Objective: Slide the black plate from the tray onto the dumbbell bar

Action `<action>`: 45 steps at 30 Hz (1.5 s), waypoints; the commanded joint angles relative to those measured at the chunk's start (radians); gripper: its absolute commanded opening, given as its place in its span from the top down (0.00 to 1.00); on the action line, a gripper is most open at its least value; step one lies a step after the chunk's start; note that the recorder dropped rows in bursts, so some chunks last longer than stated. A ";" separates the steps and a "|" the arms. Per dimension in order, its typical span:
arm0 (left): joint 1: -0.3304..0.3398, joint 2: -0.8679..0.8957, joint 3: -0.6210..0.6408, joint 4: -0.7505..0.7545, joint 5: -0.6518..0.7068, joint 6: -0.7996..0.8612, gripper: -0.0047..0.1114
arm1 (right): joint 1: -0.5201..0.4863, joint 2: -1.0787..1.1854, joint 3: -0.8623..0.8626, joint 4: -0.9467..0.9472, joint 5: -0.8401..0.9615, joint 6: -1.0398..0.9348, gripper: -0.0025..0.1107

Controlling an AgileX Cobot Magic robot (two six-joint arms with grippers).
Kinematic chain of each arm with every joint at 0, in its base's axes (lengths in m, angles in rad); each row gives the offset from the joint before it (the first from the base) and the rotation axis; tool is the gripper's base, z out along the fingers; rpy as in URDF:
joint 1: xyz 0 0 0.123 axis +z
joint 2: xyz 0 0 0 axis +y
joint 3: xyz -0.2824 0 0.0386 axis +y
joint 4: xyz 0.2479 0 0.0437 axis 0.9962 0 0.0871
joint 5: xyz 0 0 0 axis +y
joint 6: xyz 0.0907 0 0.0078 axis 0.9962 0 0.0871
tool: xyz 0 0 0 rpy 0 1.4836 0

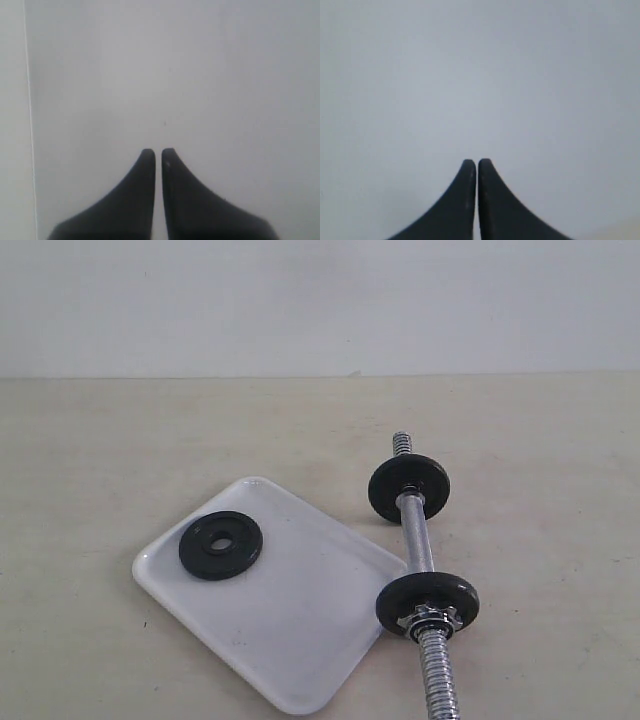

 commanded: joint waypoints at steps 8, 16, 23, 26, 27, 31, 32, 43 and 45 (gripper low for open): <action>0.004 -0.001 -0.042 0.013 -0.093 -0.381 0.92 | -0.003 -0.004 0.000 0.432 -0.573 -0.185 0.98; 0.004 0.066 -0.290 -0.020 0.086 -0.383 0.92 | -0.003 0.071 -0.306 0.230 0.138 -0.686 0.98; 0.004 0.420 -0.597 0.131 0.565 -0.377 0.92 | -0.003 0.493 -0.704 0.222 0.738 -0.752 0.98; 0.004 0.563 -0.671 0.107 0.647 -0.377 0.92 | -0.003 0.644 -0.811 0.237 0.875 -0.748 0.98; 0.004 0.604 -0.683 0.091 0.655 -0.381 0.92 | -0.003 0.682 -0.832 0.252 0.890 -0.733 0.98; 0.000 0.686 -0.696 0.028 0.655 -0.385 0.92 | -0.003 0.754 -0.891 0.360 0.881 -0.700 0.98; 0.000 0.688 -0.696 0.015 0.653 -0.392 0.92 | -0.003 0.757 -0.896 0.369 0.865 -0.695 0.98; 0.000 0.635 -0.696 0.006 0.583 -0.392 0.92 | -0.003 0.757 -0.898 0.361 0.873 -0.693 0.98; 0.000 0.622 -0.696 0.006 0.573 -0.392 0.92 | -0.003 0.757 -0.898 0.356 0.878 -0.693 0.98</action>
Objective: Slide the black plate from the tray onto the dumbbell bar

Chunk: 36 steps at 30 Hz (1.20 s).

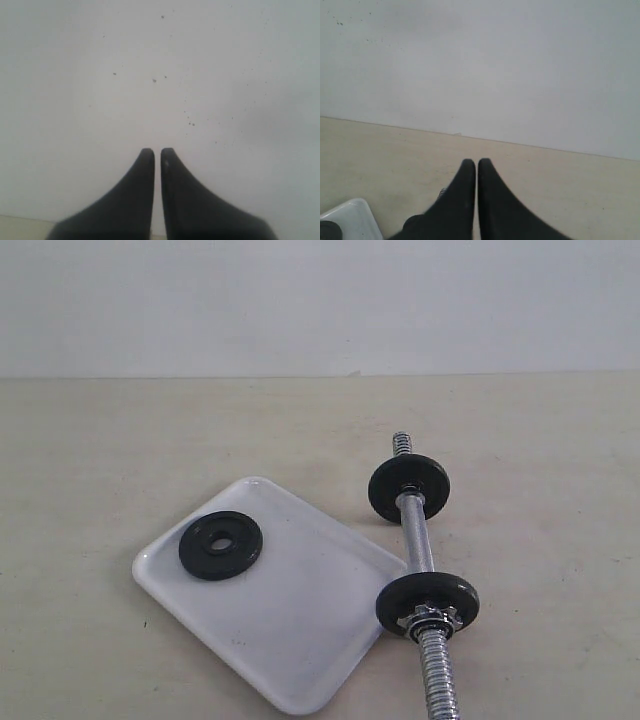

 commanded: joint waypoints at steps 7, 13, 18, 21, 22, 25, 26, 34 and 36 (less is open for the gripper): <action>0.000 -0.054 -0.005 -0.009 -0.032 -0.008 0.92 | -0.003 0.001 -0.005 -0.006 0.017 -0.004 0.98; 0.000 -0.054 -0.005 -0.009 -0.039 -0.008 0.92 | -0.003 0.001 -0.005 -0.009 0.017 -0.002 0.98; 0.000 -0.054 -0.005 -0.009 -0.039 -0.008 0.92 | -0.003 0.001 -0.005 -0.009 0.011 -0.002 0.98; 0.000 -0.054 -0.005 -0.009 -0.052 -0.008 0.92 | -0.003 0.001 -0.005 -0.007 0.011 -0.002 0.98; 0.000 -0.054 -0.005 -0.009 -0.065 -0.008 0.92 | -0.003 0.001 -0.005 -0.005 0.007 -0.002 0.98; 0.000 -0.054 -0.005 -0.009 -0.130 -0.008 0.92 | -0.003 0.001 -0.005 0.002 -0.035 -0.002 0.98; 0.000 -0.052 -0.005 -0.009 -0.173 -0.008 0.92 | -0.003 0.001 -0.005 0.005 -0.064 -0.002 0.98; 0.000 -0.008 -0.061 0.008 -0.008 -0.006 0.92 | -0.003 0.060 -0.035 0.028 -0.072 -0.009 0.98; -0.013 0.033 -0.084 0.008 0.122 0.039 0.92 | -0.003 0.124 -0.067 0.036 0.055 -0.011 0.98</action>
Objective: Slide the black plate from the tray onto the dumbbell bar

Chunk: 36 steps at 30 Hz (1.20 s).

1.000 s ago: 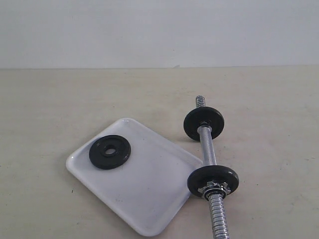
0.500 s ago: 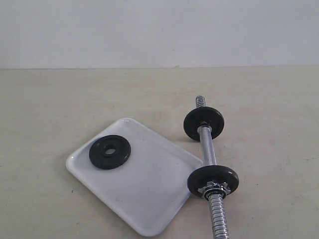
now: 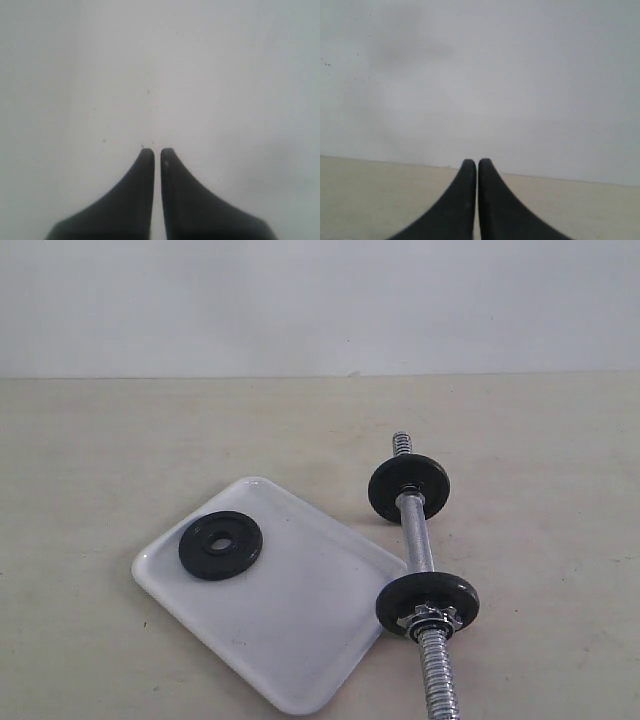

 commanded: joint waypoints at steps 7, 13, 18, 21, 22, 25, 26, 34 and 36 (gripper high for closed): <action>-0.165 0.255 -0.074 -0.282 0.534 0.472 0.92 | -0.001 0.316 -0.142 0.118 0.491 -0.107 0.98; -0.243 0.367 -0.074 -0.656 0.627 0.780 0.92 | -0.001 0.468 -0.152 0.161 0.619 -0.116 0.98; -0.270 0.412 -0.075 -0.701 0.655 0.831 0.92 | 0.005 0.529 -0.152 0.203 0.626 -0.144 0.98; -0.270 0.431 -0.075 -0.705 0.709 0.831 0.92 | 0.050 0.571 -0.152 0.183 0.622 -0.146 0.98; -0.270 0.434 -0.075 -0.706 0.723 0.831 0.92 | 0.072 0.589 -0.152 0.176 0.617 -0.146 0.98; -0.270 0.433 -0.075 -0.718 0.735 0.831 0.92 | 0.132 0.643 -0.152 0.164 0.588 -0.146 0.98; -0.270 0.433 -0.075 -0.718 0.735 0.831 0.92 | 0.148 0.661 -0.152 0.161 0.570 -0.146 0.98; -0.270 0.433 -0.075 -0.718 0.775 0.831 0.92 | 0.177 0.743 -0.152 0.046 0.449 -0.077 0.98; -0.270 0.433 -0.075 -0.718 0.775 0.831 0.92 | 0.177 0.755 -0.152 0.048 0.449 -0.077 0.94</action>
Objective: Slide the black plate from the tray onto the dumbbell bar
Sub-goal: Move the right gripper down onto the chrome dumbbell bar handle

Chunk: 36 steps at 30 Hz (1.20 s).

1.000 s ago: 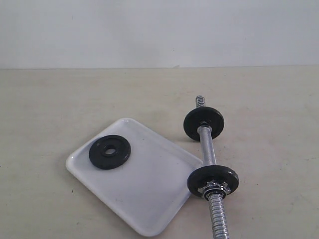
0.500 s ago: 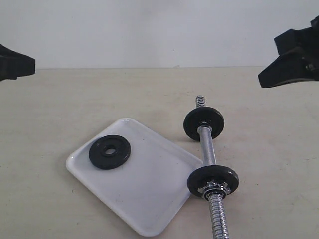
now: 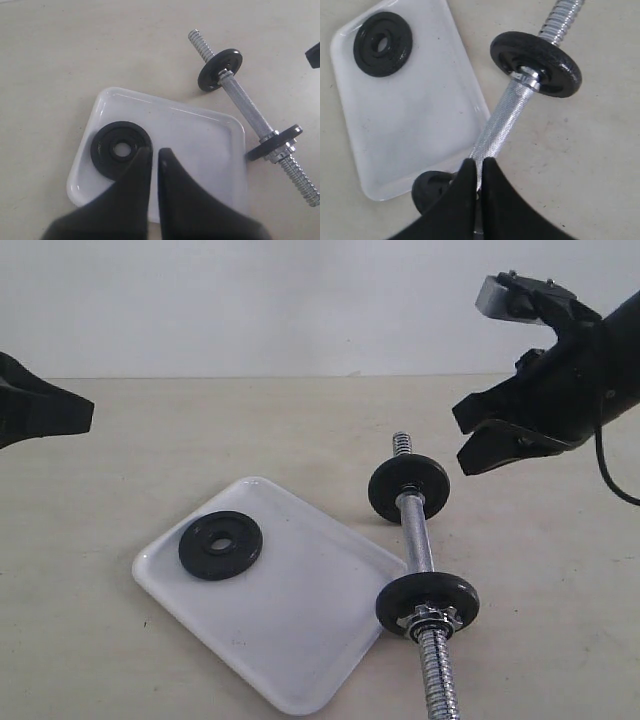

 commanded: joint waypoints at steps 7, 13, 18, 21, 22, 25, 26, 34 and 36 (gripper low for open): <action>-0.005 0.001 -0.008 -0.010 0.010 0.005 0.92 | 0.002 0.056 -0.005 0.005 -0.070 0.080 0.38; -0.005 0.001 -0.008 -0.010 0.000 0.013 0.92 | 0.014 0.098 -0.005 0.012 -0.096 0.139 0.34; -0.005 0.001 -0.008 -0.010 -0.009 0.020 0.92 | 0.063 0.129 -0.005 0.013 -0.129 0.141 0.34; -0.005 0.001 -0.008 -0.010 -0.008 0.027 0.92 | 0.098 0.160 -0.005 0.011 -0.166 0.141 0.34; -0.005 0.001 -0.008 -0.010 -0.008 0.027 0.92 | 0.104 0.168 -0.005 0.009 -0.168 0.145 0.34; -0.005 0.001 -0.008 -0.010 -0.008 0.027 0.92 | 0.104 0.189 -0.005 0.006 -0.168 0.163 0.34; -0.005 0.001 -0.008 -0.010 -0.008 0.027 0.92 | 0.104 0.195 -0.005 0.002 -0.175 0.163 0.34; -0.005 0.001 -0.008 -0.010 -0.008 0.034 0.92 | 0.104 0.244 -0.005 0.009 -0.226 0.190 0.34; -0.005 0.001 -0.008 -0.010 -0.014 0.034 0.92 | 0.104 0.250 -0.005 0.013 -0.230 0.192 0.34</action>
